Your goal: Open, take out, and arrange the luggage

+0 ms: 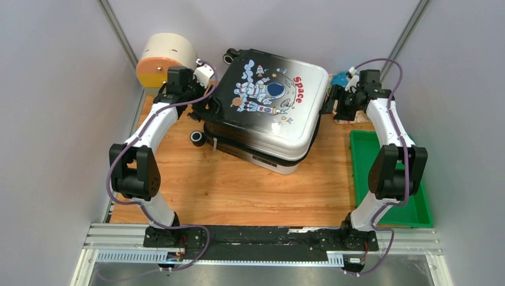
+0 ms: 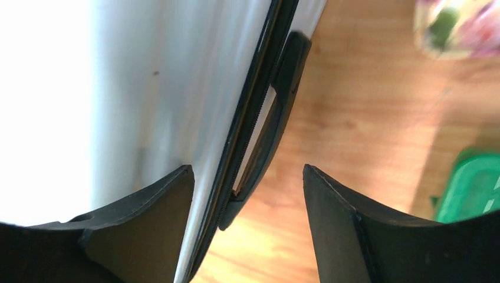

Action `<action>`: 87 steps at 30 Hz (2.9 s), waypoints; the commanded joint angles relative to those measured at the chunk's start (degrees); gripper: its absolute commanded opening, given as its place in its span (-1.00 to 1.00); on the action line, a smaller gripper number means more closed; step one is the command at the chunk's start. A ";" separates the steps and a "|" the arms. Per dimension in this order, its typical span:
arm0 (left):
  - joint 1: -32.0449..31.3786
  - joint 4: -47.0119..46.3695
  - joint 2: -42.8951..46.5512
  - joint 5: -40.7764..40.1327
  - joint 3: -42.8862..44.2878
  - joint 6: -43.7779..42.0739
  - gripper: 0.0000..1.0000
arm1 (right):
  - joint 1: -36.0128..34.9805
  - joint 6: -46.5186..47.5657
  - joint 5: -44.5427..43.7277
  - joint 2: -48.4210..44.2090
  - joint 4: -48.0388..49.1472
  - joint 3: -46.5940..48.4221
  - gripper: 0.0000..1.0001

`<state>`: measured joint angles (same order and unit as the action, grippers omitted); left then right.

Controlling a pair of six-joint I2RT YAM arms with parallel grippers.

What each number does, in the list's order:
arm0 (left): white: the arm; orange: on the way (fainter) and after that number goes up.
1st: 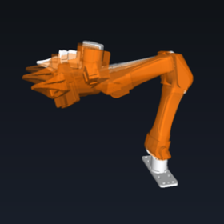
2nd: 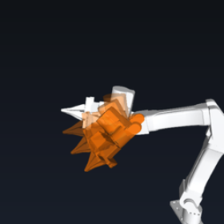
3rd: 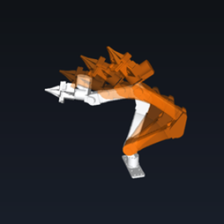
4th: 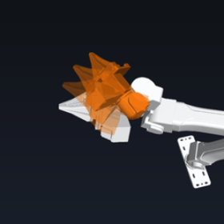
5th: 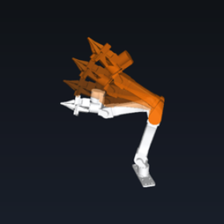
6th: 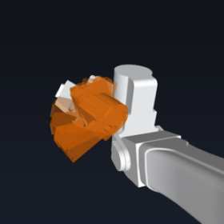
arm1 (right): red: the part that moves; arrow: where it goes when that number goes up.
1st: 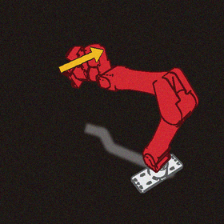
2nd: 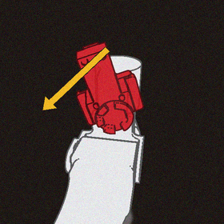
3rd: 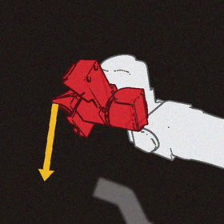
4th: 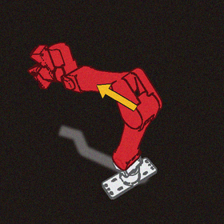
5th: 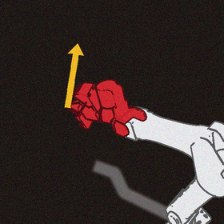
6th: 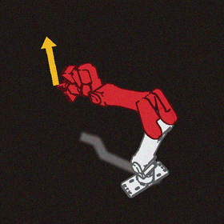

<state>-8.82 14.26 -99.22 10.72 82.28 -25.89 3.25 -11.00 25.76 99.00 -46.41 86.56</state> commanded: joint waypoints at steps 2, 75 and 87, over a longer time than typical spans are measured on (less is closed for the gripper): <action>-4.98 12.10 5.17 16.88 -1.34 7.08 0.57 | 0.35 4.22 10.27 -5.47 7.84 5.64 0.46; -16.49 -36.49 39.81 4.67 -61.98 38.10 0.27 | -28.73 30.61 -21.01 -28.69 4.22 -9.57 0.45; -20.09 -38.95 31.46 -7.21 -57.06 43.55 0.14 | -36.81 34.47 -30.50 -29.65 9.06 -11.41 0.48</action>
<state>-28.51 -19.68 -67.05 6.81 22.83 14.55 -29.78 19.44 -6.55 70.39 -52.31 73.23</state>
